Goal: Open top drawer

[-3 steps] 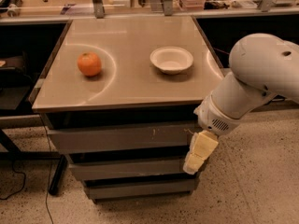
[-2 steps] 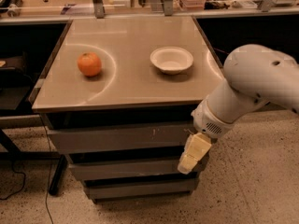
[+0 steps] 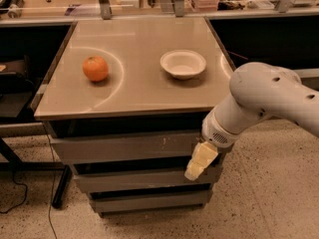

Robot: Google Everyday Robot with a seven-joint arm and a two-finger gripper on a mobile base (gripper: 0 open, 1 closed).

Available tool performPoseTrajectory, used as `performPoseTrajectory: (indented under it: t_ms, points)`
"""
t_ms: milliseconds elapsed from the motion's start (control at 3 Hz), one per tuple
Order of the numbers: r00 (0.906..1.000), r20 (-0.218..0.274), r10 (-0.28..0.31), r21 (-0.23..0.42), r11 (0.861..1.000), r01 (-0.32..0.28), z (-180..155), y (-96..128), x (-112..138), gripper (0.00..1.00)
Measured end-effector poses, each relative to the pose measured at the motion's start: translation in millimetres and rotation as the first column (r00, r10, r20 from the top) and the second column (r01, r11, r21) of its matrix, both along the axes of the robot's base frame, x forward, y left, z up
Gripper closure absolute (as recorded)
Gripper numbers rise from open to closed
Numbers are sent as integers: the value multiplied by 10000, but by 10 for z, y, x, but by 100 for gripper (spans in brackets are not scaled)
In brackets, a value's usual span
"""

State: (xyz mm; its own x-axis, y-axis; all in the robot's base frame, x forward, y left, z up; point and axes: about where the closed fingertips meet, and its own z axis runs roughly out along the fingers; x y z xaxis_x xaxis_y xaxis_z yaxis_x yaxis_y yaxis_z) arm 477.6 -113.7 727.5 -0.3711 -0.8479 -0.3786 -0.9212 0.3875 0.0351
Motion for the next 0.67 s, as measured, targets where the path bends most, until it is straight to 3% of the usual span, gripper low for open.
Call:
performPoseTrajectory:
  t_ms: [667]
  points:
    - [9999, 2, -156, 107, 9998, 156, -346, -18, 216, 0]
